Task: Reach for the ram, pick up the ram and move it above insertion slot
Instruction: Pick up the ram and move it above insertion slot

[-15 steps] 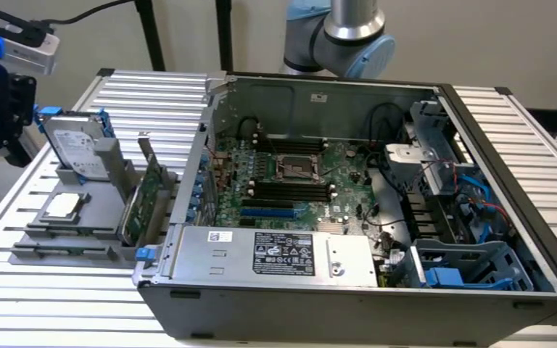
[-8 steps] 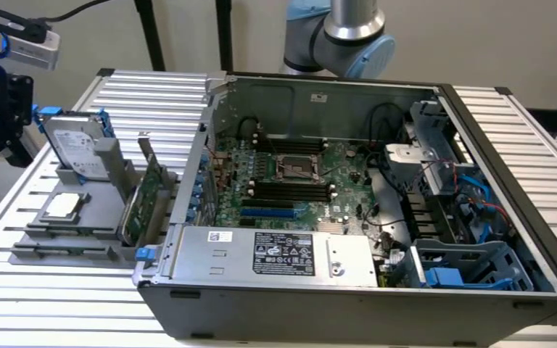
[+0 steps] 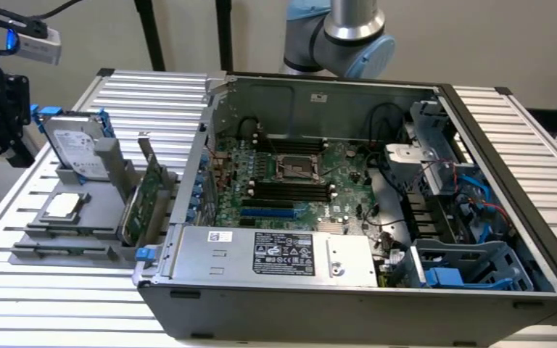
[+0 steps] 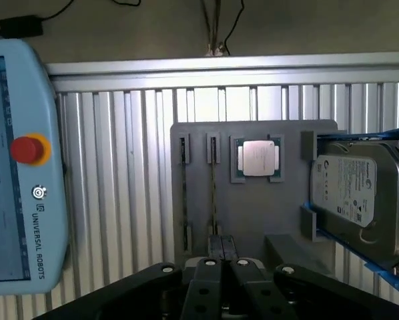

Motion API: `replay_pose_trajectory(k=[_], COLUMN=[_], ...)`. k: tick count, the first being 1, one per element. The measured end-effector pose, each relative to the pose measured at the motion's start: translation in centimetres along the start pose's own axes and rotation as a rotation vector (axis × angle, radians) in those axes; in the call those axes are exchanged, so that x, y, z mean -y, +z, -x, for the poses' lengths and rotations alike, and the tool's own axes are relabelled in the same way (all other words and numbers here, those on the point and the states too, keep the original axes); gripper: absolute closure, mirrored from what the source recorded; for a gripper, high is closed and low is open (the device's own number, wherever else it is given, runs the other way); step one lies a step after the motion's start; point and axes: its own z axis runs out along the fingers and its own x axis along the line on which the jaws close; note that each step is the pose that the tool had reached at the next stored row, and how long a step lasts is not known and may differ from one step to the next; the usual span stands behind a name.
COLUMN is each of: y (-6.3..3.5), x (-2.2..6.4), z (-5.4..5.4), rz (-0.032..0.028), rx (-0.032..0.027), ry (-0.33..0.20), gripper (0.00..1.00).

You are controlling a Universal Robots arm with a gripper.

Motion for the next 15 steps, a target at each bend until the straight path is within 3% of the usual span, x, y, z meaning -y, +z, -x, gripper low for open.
replay_pose_trajectory(k=[5,6,7,9,11,12,15], y=[-0.01,-0.01,-0.01,-0.01,0.02,0.1,0.56], x=[0.02,0.02,0.02,0.02,0.02,0.02,0.02], z=[0.0,0.0,0.0,-0.01,-0.02,-0.04,-0.18], rz=[0.0002,0.0001,0.0002,0.0003,0.0003,0.0,0.0002], rx=[-0.0001,-0.0001,-0.0001,-0.0001,-0.0002,0.0001,-0.0001], ry=[-0.001,-0.001,-0.001,-0.001,-0.001,-0.001,-0.001], gripper=[0.88,0.76,0.76,0.64,0.64,0.58,0.58])
